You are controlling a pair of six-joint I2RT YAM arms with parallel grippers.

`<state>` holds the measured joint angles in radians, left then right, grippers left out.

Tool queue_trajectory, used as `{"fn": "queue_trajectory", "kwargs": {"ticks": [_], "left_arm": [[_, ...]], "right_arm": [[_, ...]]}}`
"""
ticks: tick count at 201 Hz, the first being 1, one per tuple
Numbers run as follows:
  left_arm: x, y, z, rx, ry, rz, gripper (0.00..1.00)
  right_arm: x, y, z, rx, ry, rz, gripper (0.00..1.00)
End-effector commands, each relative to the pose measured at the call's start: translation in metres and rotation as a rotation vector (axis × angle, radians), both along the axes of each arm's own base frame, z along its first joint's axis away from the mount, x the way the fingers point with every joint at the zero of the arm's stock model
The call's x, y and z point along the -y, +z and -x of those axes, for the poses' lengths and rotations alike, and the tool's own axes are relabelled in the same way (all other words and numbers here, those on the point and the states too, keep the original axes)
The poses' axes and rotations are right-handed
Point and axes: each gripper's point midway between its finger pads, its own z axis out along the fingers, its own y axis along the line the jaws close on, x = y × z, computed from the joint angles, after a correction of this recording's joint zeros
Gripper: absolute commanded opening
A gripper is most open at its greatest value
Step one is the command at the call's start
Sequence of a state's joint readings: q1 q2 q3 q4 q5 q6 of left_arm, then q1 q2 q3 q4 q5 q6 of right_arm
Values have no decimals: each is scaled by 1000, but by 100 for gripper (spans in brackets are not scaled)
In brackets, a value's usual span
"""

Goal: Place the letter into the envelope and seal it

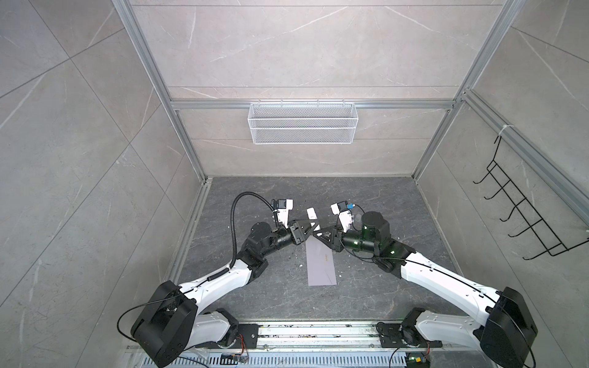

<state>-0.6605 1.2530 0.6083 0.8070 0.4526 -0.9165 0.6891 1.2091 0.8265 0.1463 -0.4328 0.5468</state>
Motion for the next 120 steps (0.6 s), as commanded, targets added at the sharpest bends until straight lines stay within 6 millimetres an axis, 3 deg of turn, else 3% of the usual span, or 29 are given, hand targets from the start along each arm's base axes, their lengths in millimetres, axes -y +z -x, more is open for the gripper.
{"fn": "queue_trajectory", "kwargs": {"ticks": [1, 36, 77, 120], "left_arm": [[3, 21, 1, 109, -10, 7, 0], [5, 17, -1, 100, -12, 3, 0], [6, 16, -2, 97, -13, 1, 0], [6, 17, -1, 96, -12, 3, 0]], "right_arm": [[35, -16, -35, 15, -272, 186, 0], [37, -22, -35, 99, -370, 386, 0], [30, -17, -32, 218, -461, 576, 0], [35, -11, -37, 311, -625, 772, 0]]}}
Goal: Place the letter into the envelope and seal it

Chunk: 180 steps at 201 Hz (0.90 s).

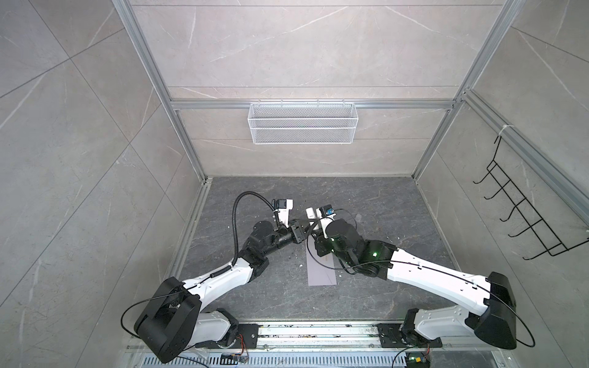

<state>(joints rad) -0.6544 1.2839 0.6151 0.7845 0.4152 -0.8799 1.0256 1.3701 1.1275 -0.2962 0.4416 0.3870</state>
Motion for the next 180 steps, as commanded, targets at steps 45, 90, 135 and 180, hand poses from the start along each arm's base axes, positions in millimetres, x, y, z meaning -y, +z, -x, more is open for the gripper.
{"fn": "queue_trajectory", "kwargs": {"ticks": [45, 90, 135, 180], "left_arm": [[6, 29, 11, 99, -59, 44, 0], [5, 30, 11, 101, -55, 43, 0], [4, 30, 14, 119, -55, 19, 0], [-2, 32, 20, 159, -51, -49, 0]], "right_arm": [[33, 10, -22, 241, -357, 438, 0], [21, 1, -20, 239, -355, 521, 0], [4, -4, -10, 186, -205, 361, 19], [8, 4, 1, 118, -85, 176, 42]]}}
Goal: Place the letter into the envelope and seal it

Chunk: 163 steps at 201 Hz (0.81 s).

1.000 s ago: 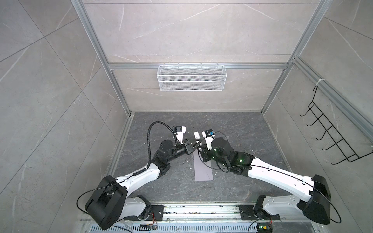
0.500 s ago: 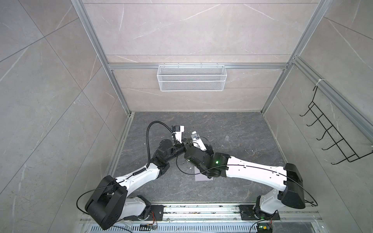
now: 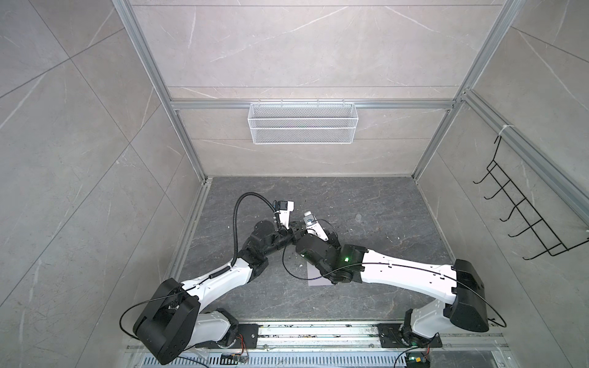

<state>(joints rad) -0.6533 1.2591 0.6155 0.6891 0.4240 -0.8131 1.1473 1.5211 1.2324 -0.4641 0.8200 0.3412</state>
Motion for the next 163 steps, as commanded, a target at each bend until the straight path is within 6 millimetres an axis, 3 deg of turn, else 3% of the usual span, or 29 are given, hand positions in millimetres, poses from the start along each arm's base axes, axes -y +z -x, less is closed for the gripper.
{"fn": "queue_trajectory", "kwargs": {"ticks": [1, 39, 50, 122, 143, 163], "left_arm": [[0, 44, 17, 153, -49, 22, 0], [-5, 45, 23, 198, -51, -35, 0], [-6, 45, 25, 209, -56, -53, 0], [-13, 33, 32, 273, -66, -186, 0], [-16, 31, 32, 275, -57, -209, 0], [-17, 33, 30, 276, -42, -202, 0]], "right_arm": [[0, 20, 1, -16, 66, -166, 43], [11, 35, 10, -71, 167, -354, 78], [18, 39, 9, -76, 168, -394, 84], [70, 39, -2, -104, 77, -581, 86], [71, 40, 0, -109, 97, -613, 86], [58, 40, 5, -140, 165, -627, 86]]}}
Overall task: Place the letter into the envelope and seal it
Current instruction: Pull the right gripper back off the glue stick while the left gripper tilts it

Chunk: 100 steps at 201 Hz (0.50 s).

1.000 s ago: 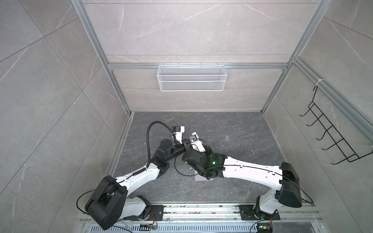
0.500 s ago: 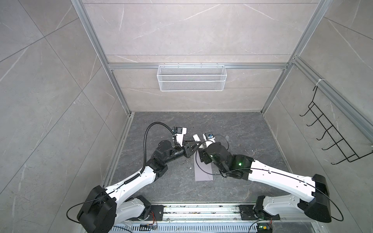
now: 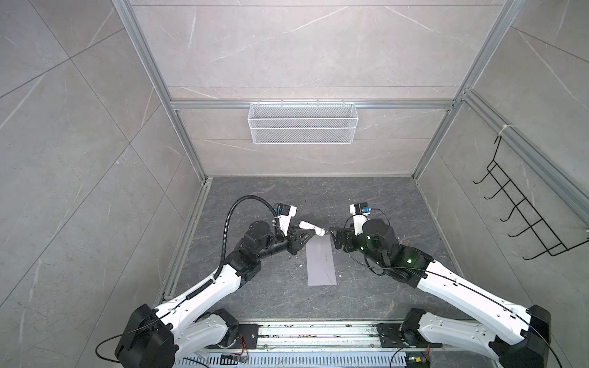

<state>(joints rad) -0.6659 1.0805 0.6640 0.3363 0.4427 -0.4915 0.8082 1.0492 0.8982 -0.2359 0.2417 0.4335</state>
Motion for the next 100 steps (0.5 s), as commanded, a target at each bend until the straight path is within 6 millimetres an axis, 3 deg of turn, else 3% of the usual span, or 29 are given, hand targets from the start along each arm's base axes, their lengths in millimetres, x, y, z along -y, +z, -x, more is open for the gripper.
{"fn": "queue_trajectory", "kwargs": {"ticks": [1, 41, 100], "left_arm": [[-3, 25, 0, 89, 11, 15, 0], [-2, 30, 0, 87, 5, 30, 0], [2, 32, 0, 75, -15, 37, 0]], "right_arm": [[-16, 6, 6, -5, 79, -70, 86], [-33, 8, 16, 8, 210, -48, 86], [-37, -3, 29, 15, 374, 160, 86]]}}
